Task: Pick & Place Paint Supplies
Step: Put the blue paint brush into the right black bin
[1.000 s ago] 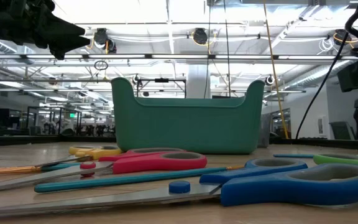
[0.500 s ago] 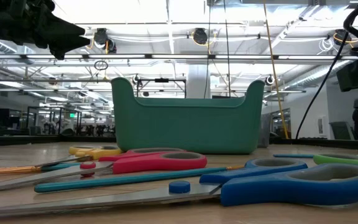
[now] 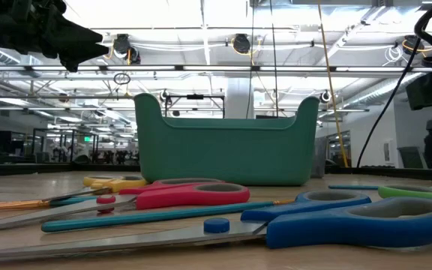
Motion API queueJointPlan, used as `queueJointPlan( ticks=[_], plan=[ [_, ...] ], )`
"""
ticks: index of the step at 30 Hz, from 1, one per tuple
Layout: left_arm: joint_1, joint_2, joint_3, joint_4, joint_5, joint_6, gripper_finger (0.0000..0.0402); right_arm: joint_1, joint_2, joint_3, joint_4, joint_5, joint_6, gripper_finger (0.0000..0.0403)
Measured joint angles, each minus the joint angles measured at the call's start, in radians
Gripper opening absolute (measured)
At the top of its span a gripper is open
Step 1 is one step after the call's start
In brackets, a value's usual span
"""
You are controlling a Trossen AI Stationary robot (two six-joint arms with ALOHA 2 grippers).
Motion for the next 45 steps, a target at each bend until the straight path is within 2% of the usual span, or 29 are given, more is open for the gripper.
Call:
queueJointPlan(
  ticks=[14,33,45],
  plan=[
    [0.0,0.0,0.0,0.0,0.0,0.0,0.0207,0.0,0.0,0.0,-0.002,-0.002,-0.045,0.0001],
    [0.0,0.0,0.0,0.0,0.0,0.0,0.0207,-0.001,-0.004,-0.001,0.018,-0.04,-0.298,0.0],
    [0.0,0.0,0.0,0.0,0.0,0.0,0.0207,-0.002,-0.004,-0.001,0.021,-0.034,-0.318,0.0]
  ],
)
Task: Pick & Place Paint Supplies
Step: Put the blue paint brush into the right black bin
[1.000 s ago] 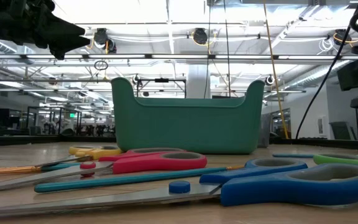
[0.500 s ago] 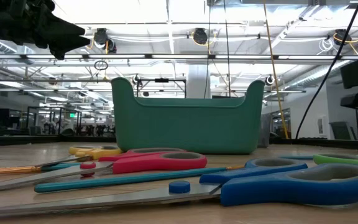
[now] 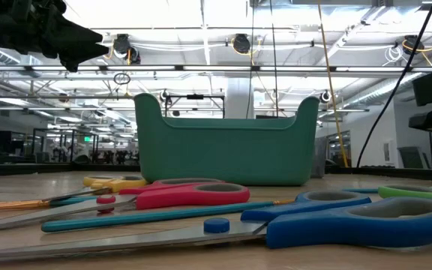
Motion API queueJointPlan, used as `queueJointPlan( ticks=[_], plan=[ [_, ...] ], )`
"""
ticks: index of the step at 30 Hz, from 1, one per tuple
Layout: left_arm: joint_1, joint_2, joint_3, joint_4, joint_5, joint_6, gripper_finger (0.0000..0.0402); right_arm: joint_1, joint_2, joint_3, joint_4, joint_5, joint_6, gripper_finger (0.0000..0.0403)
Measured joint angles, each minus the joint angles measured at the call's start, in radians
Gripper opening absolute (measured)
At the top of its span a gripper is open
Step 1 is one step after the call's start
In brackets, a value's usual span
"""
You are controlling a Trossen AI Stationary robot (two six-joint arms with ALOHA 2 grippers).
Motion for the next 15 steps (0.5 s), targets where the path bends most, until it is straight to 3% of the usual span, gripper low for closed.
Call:
queueJointPlan(
  ticks=[15],
  plan=[
    [0.0,0.0,0.0,0.0,0.0,0.0,0.0207,0.001,-0.079,-0.004,0.009,-0.021,0.011,0.0]
  ],
)
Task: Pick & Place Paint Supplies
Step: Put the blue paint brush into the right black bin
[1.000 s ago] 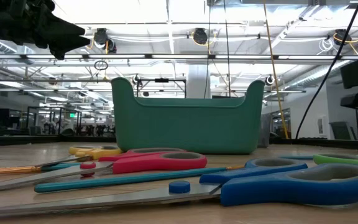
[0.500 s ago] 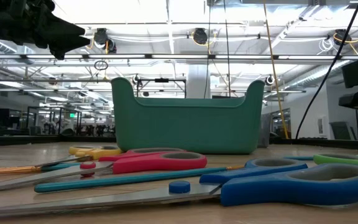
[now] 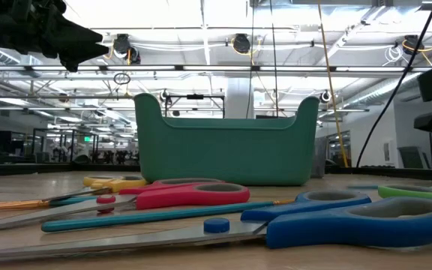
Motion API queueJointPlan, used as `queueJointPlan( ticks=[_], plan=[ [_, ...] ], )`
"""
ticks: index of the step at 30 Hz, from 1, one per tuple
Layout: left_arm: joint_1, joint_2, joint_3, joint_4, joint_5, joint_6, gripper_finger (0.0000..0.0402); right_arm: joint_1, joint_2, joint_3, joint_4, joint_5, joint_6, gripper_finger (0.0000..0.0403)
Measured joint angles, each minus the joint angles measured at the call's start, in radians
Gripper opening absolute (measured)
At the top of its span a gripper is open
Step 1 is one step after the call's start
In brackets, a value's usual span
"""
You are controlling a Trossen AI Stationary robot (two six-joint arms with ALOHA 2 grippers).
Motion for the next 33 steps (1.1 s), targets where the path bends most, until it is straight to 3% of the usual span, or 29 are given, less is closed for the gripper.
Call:
queueJointPlan(
  ticks=[14,29,33],
  plan=[
    [0.0,0.0,0.0,0.0,0.0,0.0,0.0207,0.0,-0.028,0.003,0.129,0.035,-0.058,0.0],
    [0.0,0.0,0.0,0.0,0.0,0.0,0.0207,-0.014,-0.03,0.004,0.456,0.235,-0.278,0.0],
    [0.0,0.0,0.0,0.0,0.0,0.0,0.0207,-0.029,-0.03,0.004,0.552,0.238,-0.362,0.0]
  ],
)
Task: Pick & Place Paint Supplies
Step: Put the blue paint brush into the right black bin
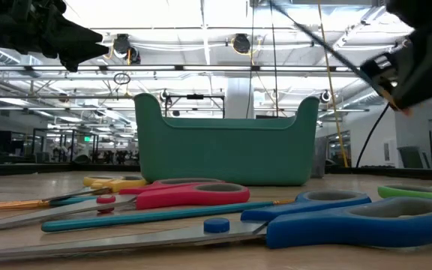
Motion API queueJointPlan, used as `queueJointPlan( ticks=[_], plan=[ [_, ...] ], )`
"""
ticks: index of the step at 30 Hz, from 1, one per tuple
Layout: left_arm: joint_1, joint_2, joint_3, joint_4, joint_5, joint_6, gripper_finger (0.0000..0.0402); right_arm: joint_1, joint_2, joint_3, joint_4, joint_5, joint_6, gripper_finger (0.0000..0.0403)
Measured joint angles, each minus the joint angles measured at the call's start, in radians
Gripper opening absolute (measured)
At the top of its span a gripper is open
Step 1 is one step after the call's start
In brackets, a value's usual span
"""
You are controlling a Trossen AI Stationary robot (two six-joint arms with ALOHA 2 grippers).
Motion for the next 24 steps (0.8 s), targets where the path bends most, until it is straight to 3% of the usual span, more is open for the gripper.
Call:
queueJointPlan(
  ticks=[6,24],
  plan=[
    [0.0,0.0,0.0,0.0,0.0,0.0,0.0207,-0.031,0.0,0.001,0.137,0.0,-0.108,0.0],
    [0.0,0.0,0.0,0.0,0.0,0.0,0.0207,-0.044,0.0,0.001,0.445,-0.007,-0.223,0.0]
  ],
)
